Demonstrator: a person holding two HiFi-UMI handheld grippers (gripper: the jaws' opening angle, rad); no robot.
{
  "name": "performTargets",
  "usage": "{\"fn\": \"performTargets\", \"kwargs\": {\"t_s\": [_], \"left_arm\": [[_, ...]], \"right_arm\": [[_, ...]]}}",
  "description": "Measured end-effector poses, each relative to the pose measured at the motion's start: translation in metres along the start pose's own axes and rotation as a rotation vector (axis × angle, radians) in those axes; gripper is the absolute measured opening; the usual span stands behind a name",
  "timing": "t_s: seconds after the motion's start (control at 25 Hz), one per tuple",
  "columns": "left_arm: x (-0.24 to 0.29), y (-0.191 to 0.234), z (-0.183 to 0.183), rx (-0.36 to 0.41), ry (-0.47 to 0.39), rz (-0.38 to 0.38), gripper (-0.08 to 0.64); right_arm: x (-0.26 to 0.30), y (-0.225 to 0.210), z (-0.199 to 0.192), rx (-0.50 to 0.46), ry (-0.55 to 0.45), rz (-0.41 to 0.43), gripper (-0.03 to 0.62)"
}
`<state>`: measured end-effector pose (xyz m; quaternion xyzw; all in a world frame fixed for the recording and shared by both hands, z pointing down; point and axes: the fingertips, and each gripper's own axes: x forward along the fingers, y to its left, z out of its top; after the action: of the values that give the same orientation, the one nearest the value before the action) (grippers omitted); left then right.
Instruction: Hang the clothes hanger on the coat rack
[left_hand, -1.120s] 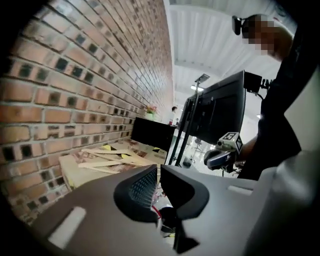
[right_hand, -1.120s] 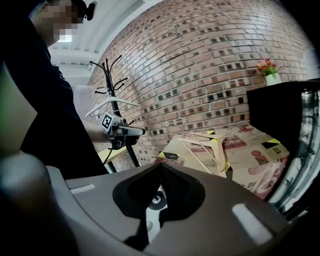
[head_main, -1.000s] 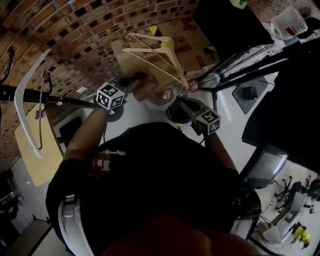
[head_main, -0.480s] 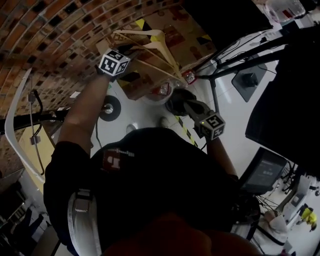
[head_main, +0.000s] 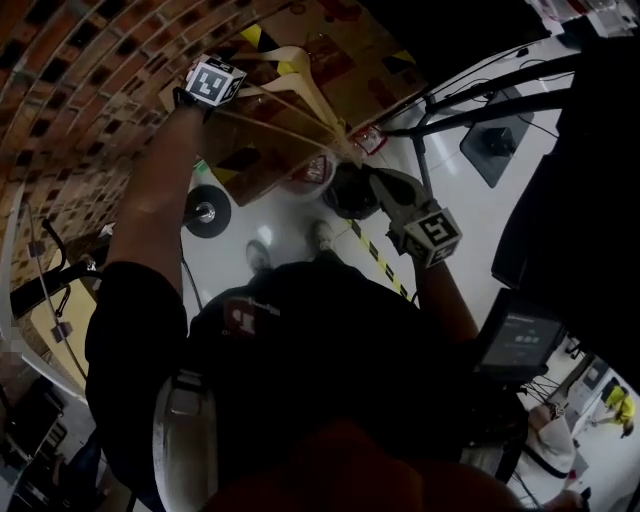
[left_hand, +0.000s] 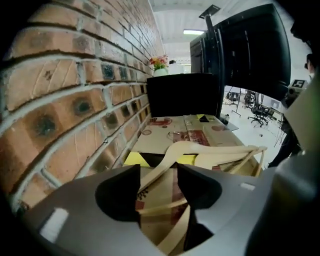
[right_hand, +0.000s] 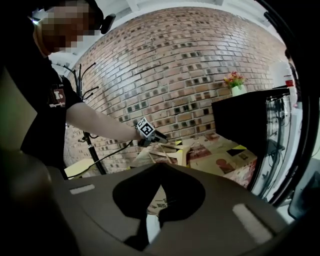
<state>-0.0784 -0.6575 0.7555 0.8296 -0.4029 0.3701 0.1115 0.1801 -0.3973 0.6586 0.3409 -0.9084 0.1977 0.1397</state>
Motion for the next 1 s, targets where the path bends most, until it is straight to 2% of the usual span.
{"fn": "performTargets", "kwargs": {"t_s": [0.24,0.4,0.48,0.6,0.72,0.8,0.84,0.92,1.0], "left_arm": [[0.038,0.007,-0.011,0.045,0.092,-0.092,0.295],[0.054,0.015,-0.024,0.057,0.173,-0.121,0.298],[0.059,0.013,-0.028,0.068,0.205,-0.163,0.298],[0.067,0.016,-0.034,0.054,0.223,-0.215,0.304],[0.069,0.016,-0.036,0.065,0.208,-0.235,0.303],[0.065,0.011,-0.032,0.105,0.209,-0.253,0.267],[0.063,0.008,-0.03,0.134,0.214,-0.263,0.21],[0.064,0.003,-0.033,0.186,0.237,-0.273,0.162],[0.065,-0.002,-0.037,0.205,0.254,-0.28,0.113]], "right_arm": [[0.011,-0.024,0.026,-0.009,-0.032,-0.03,0.014],[0.018,-0.034,0.031,-0.012,-0.037,-0.02,0.014],[0.019,-0.037,0.027,-0.006,-0.031,-0.016,0.014],[0.02,-0.04,0.018,0.011,-0.017,-0.012,0.014],[0.019,-0.042,0.01,0.027,-0.007,-0.02,0.014],[0.018,-0.043,0.006,0.032,-0.005,-0.02,0.014],[0.018,-0.043,0.005,0.029,-0.004,-0.019,0.014],[0.016,-0.042,0.003,0.026,0.0,-0.018,0.014],[0.013,-0.042,0.002,0.031,0.0,-0.02,0.014]]}}
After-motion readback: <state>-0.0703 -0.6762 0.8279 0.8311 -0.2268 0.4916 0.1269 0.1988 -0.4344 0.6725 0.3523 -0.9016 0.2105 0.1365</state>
